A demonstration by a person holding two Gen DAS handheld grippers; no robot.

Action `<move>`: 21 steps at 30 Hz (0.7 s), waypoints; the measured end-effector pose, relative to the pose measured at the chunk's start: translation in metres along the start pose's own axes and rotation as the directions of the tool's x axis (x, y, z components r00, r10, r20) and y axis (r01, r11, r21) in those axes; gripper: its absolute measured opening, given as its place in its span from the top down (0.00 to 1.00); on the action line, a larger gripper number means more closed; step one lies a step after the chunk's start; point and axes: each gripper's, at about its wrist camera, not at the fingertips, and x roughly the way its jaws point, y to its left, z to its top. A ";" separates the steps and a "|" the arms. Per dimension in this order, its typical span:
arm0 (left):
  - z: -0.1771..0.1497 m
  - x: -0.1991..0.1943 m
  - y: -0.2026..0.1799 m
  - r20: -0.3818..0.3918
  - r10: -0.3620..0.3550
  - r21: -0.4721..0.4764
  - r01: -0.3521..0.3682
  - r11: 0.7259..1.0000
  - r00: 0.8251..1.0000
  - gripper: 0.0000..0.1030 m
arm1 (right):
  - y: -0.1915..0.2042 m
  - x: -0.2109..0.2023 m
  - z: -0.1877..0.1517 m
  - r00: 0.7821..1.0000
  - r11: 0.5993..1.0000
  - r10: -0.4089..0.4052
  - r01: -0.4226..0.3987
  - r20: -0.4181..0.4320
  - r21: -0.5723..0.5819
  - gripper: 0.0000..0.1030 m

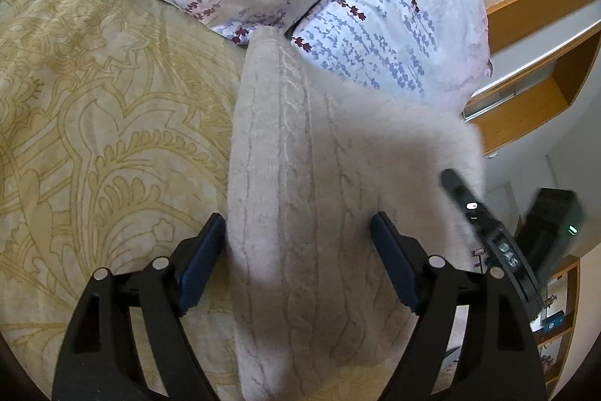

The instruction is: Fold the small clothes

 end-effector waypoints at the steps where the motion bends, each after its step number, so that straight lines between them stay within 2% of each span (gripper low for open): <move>1: -0.001 -0.001 -0.001 -0.004 -0.009 0.000 0.009 1.000 1.000 0.22 | 0.004 -0.006 0.001 0.999 0.999 -0.027 0.028 0.027 -0.043 0.85; 4: -0.004 0.000 -0.004 -0.017 -0.024 0.006 0.024 1.000 1.000 0.22 | 0.012 -0.019 0.003 0.989 0.980 -0.110 0.124 0.099 -0.157 0.85; 6: -0.006 0.000 -0.008 -0.025 -0.027 0.019 0.028 0.999 0.999 0.22 | 0.001 -0.017 0.004 0.986 0.973 -0.141 0.154 0.084 -0.172 0.85; 10: -0.012 0.003 -0.016 -0.049 -0.034 0.046 0.036 0.998 0.998 0.22 | -0.041 -0.015 -0.003 0.990 0.988 -0.141 0.143 0.029 -0.065 0.85; 12: -0.015 0.006 -0.019 -0.059 -0.038 0.057 0.041 0.998 0.998 0.22 | -0.054 -0.014 -0.007 0.992 0.992 -0.123 0.123 0.017 -0.005 0.85; 17: -0.020 0.013 -0.027 -0.081 -0.045 0.080 0.051 0.996 0.996 0.22 | -0.075 -0.010 -0.014 0.995 0.993 -0.096 0.096 -0.002 0.063 0.85; 21: -0.025 0.018 -0.031 -0.106 -0.041 0.088 0.051 0.995 0.994 0.22 | -0.100 0.018 -0.027 0.989 0.982 -0.125 0.136 -0.085 0.134 0.85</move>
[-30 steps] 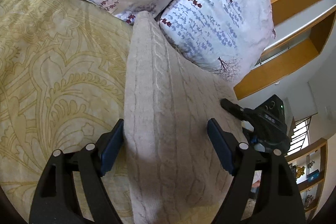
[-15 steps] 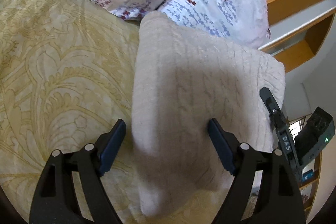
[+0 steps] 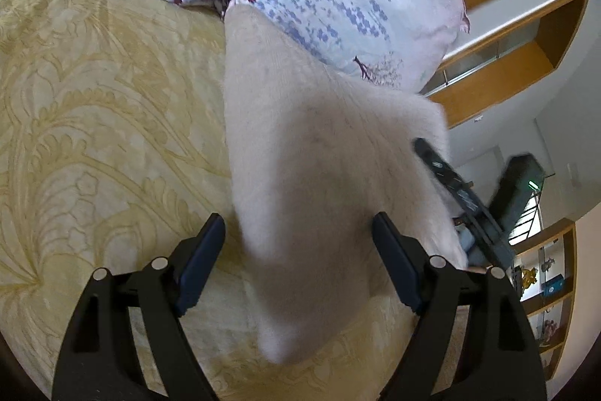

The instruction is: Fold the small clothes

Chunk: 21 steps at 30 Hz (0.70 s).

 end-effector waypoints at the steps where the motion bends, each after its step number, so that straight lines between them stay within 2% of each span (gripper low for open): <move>1: -0.001 0.001 -0.001 -0.002 0.001 0.004 -0.001 1.000 1.000 0.22 | -0.008 0.014 -0.004 0.998 0.999 -0.001 0.003 -0.055 0.039 0.85; 3: -0.002 0.001 -0.002 -0.006 0.002 0.008 -0.002 1.000 1.000 0.22 | -0.021 0.024 -0.008 0.995 0.994 0.022 -0.011 -0.095 0.109 0.81; 5: -0.004 0.000 -0.002 -0.005 -0.004 0.003 0.004 1.000 1.000 0.22 | -0.028 0.013 -0.007 0.997 0.989 -0.011 0.023 -0.081 0.147 0.63; 6: -0.005 -0.001 -0.002 -0.004 -0.008 -0.001 0.008 1.000 1.000 0.22 | -0.033 0.004 -0.005 0.997 0.985 -0.034 0.045 -0.068 0.168 0.59; 8: -0.006 -0.002 -0.001 -0.003 -0.015 -0.013 0.015 1.000 1.000 0.23 | -0.045 -0.016 -0.006 0.999 0.973 -0.025 0.032 -0.036 0.228 0.45; 9: -0.006 -0.003 -0.001 -0.002 -0.017 -0.016 0.017 1.000 1.000 0.23 | -0.052 -0.028 -0.009 1.000 0.961 -0.001 0.006 -0.018 0.275 0.42; 12: -0.010 -0.006 0.000 0.000 -0.021 -0.018 0.021 1.000 1.000 0.24 | -0.064 -0.058 -0.025 0.994 0.923 0.111 -0.111 0.023 0.369 0.41; 16: -0.017 -0.011 0.000 -0.002 -0.024 -0.024 0.023 0.999 1.000 0.24 | -0.062 -0.080 -0.047 0.976 0.888 0.209 -0.212 0.051 0.408 0.41; 21: -0.024 -0.015 0.001 -0.001 -0.019 -0.041 0.019 0.999 1.000 0.25 | -0.049 -0.094 -0.069 0.965 0.881 0.260 -0.256 0.044 0.397 0.41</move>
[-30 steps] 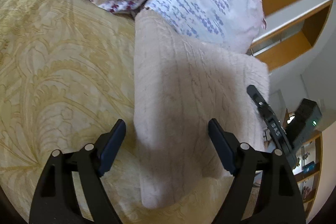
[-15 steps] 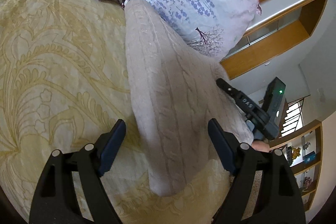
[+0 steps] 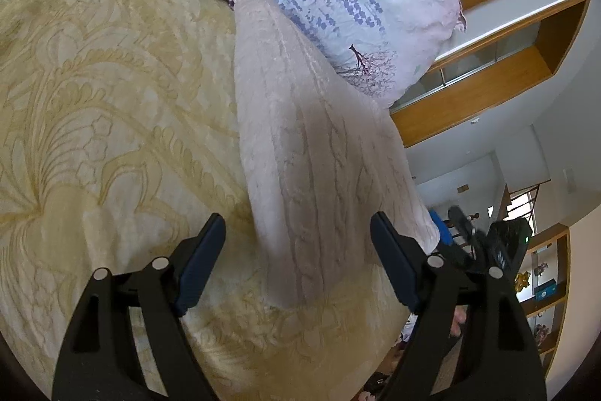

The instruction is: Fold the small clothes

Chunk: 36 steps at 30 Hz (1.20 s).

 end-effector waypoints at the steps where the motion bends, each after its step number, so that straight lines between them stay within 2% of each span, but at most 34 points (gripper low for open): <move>1: -0.001 -0.001 0.000 -0.001 0.001 -0.004 -0.001 1.000 1.000 0.26 | 0.001 -0.001 -0.002 1.000 1.000 0.000 0.000 -0.005 -0.006 0.41; 4: -0.004 -0.002 0.000 -0.003 -0.002 -0.007 0.002 1.000 1.000 0.30 | 0.003 0.001 -0.010 1.000 1.000 0.006 -0.006 -0.023 -0.018 0.41; 7: -0.006 0.000 -0.001 -0.014 -0.001 -0.006 0.001 1.000 1.000 0.39 | 0.003 0.007 -0.016 0.999 1.000 -0.010 0.009 -0.037 -0.027 0.42; 9: -0.008 0.002 -0.001 -0.024 -0.005 -0.010 0.004 1.000 1.000 0.45 | 0.001 0.012 -0.020 0.999 1.000 -0.012 0.011 -0.049 -0.021 0.54; 10: -0.009 0.003 -0.001 -0.030 -0.006 -0.012 0.006 1.000 1.000 0.52 | 0.000 0.013 -0.021 0.999 1.000 -0.009 0.008 -0.052 -0.020 0.65; 12: -0.010 0.003 -0.002 -0.036 -0.006 -0.004 0.006 1.000 0.999 0.62 | 0.002 0.014 -0.022 0.999 0.999 -0.018 0.016 -0.044 -0.038 0.74; 14: -0.010 0.002 -0.003 -0.032 0.000 0.006 0.000 1.000 0.999 0.73 | 0.005 0.009 -0.021 0.999 0.998 -0.026 0.025 -0.019 -0.060 0.87; 17: -0.011 -0.002 -0.005 -0.022 -0.010 0.024 0.010 1.000 1.000 0.81 | 0.009 -0.006 -0.019 0.999 0.997 -0.007 0.011 0.051 -0.073 0.90; 20: -0.015 -0.007 -0.008 -0.004 -0.026 0.034 0.026 0.999 1.000 0.84 | 0.011 -0.015 -0.018 0.995 0.994 -0.038 0.047 0.092 -0.098 0.90; 24: -0.021 -0.010 0.000 -0.007 -0.034 0.024 0.034 0.999 0.999 0.85 | -0.003 0.001 -0.030 0.991 0.987 -0.128 0.131 0.033 -0.097 0.90; 27: -0.024 -0.008 0.006 -0.011 -0.033 0.008 0.033 0.999 0.999 0.85 | -0.017 0.014 -0.038 0.988 0.986 -0.155 0.153 -0.017 -0.061 0.90; 31: -0.026 -0.004 0.011 -0.012 -0.028 0.000 0.028 1.000 1.000 0.84 | -0.027 0.019 -0.041 0.988 0.989 -0.150 0.149 -0.034 -0.025 0.90; 36: -0.023 -0.004 0.007 -0.030 -0.014 0.012 0.015 1.000 0.999 0.77 | -0.033 0.017 -0.036 0.991 0.993 -0.114 0.116 -0.067 0.019 0.88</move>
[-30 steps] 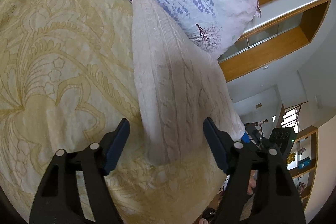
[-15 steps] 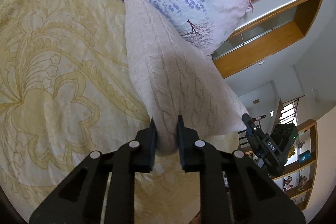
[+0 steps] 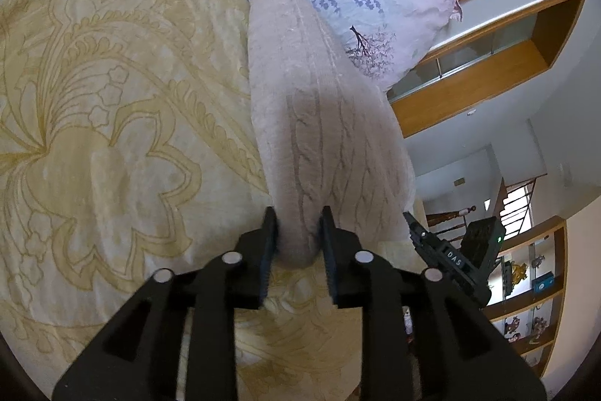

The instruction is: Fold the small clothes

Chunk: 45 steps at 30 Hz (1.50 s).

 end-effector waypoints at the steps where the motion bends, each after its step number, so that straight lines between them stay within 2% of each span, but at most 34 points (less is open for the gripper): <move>1: 0.002 -0.003 -0.002 -0.005 0.001 0.002 -0.001 1.000 1.000 0.75 | -0.001 -0.003 0.003 1.000 0.999 0.029 -0.029 -0.007 0.020 0.85; 3: 0.007 -0.010 -0.005 -0.004 0.003 0.007 -0.002 1.000 1.000 0.62 | -0.001 -0.009 0.011 0.998 0.997 0.056 -0.056 0.003 0.044 0.76; 4: 0.010 -0.013 -0.006 0.002 0.003 0.007 -0.003 1.000 1.000 0.53 | -0.001 -0.014 0.018 0.997 0.996 0.076 -0.077 0.021 0.053 0.71; 5: 0.015 -0.016 -0.008 0.010 0.008 0.009 -0.008 1.000 1.000 0.45 | 0.000 -0.016 0.025 0.995 0.994 0.090 -0.092 0.035 0.062 0.62; 7: 0.026 -0.018 -0.012 0.027 0.031 0.023 -0.032 0.999 0.999 0.37 | 0.001 -0.013 0.041 0.992 0.988 0.122 -0.125 0.038 0.087 0.51; 9: 0.037 -0.015 -0.017 0.040 0.056 0.043 -0.058 0.997 0.998 0.31 | 0.003 -0.004 0.054 0.989 0.984 0.143 -0.145 0.028 0.101 0.51; 11: 0.049 -0.007 -0.021 0.051 0.102 0.053 -0.104 0.993 0.994 0.30 | 0.003 0.010 0.068 0.991 0.984 0.133 -0.133 0.007 0.120 0.51; 14: 0.062 0.006 -0.023 0.048 0.124 0.046 -0.126 0.991 0.991 0.28 | 0.001 0.032 0.080 0.990 0.979 0.137 -0.130 -0.039 0.159 0.51; 16: 0.066 0.013 -0.024 0.055 0.148 0.049 -0.151 0.987 0.987 0.28 | 0.001 0.046 0.084 0.987 0.977 0.139 -0.124 -0.075 0.172 0.52; 18: 0.069 0.021 -0.025 0.050 0.174 0.057 -0.177 0.983 0.984 0.27 | 0.005 0.054 0.084 0.987 0.982 0.129 -0.113 -0.099 0.150 0.71; 19: 0.071 0.026 -0.025 0.046 0.179 0.058 -0.182 0.982 0.983 0.27 | 0.010 0.055 0.084 0.990 0.988 0.108 -0.097 -0.093 0.120 0.87; 20: 0.071 0.028 -0.025 0.043 0.178 0.054 -0.180 0.982 0.983 0.27 | 0.019 0.049 0.085 0.994 0.994 0.089 -0.085 -0.057 0.065 0.89; 23: 0.073 0.032 -0.026 0.046 0.172 0.055 -0.174 0.983 0.984 0.27 | 0.035 0.026 0.092 0.995 0.997 0.074 -0.072 0.064 -0.034 0.90; 25: 0.073 0.033 -0.029 0.055 0.179 0.073 -0.183 0.980 0.982 0.25 | 0.039 0.022 0.094 0.995 0.997 0.032 -0.025 0.098 -0.071 0.91; 27: 0.072 0.035 -0.032 0.059 0.188 0.086 -0.193 0.977 0.980 0.25 | 0.036 0.029 0.093 0.996 0.994 -0.036 0.044 0.081 -0.096 0.91; 29: 0.073 0.038 -0.035 0.059 0.194 0.098 -0.199 0.975 0.979 0.25 | 0.025 0.046 0.088 0.994 0.991 -0.103 0.105 0.028 -0.082 0.91; 32: 0.071 0.040 -0.036 0.064 0.208 0.114 -0.214 0.970 0.976 0.24 | 0.010 0.060 0.083 0.993 0.992 -0.119 0.118 -0.016 -0.036 0.91; 34: 0.071 0.043 -0.037 0.065 0.215 0.121 -0.221 0.968 0.975 0.23 | 0.005 0.069 0.080 0.985 0.986 -0.167 0.165 -0.041 -0.037 0.92; 39: 0.070 0.049 -0.037 0.063 0.213 0.128 -0.220 0.967 0.975 0.21 | 0.002 0.069 0.075 0.989 0.990 -0.142 0.141 -0.041 -0.014 0.92; 41: 0.071 0.050 -0.036 0.062 0.206 0.118 -0.212 0.970 0.977 0.21 | -0.002 0.060 0.079 0.994 0.994 -0.106 0.107 -0.033 0.031 0.91; 42: 0.070 0.049 -0.035 0.063 0.206 0.118 -0.212 0.970 0.976 0.21 | -0.004 0.056 0.081 0.996 0.995 -0.085 0.087 -0.027 0.055 0.90; 43: 0.071 0.049 -0.037 0.068 0.212 0.126 -0.219 0.968 0.975 0.21 | -0.008 0.050 0.085 0.998 0.994 -0.050 0.052 -0.026 0.096 0.82; 44: 0.072 0.049 -0.039 0.073 0.220 0.138 -0.228 0.964 0.973 0.20 | -0.010 0.047 0.087 0.999 0.992 -0.021 0.024 -0.025 0.124 0.64; 45: 0.072 0.048 -0.040 0.077 0.225 0.147 -0.234 0.961 0.971 0.20 | -0.013 0.043 0.090 0.999 0.988 0.016 -0.011 -0.028 0.156 0.53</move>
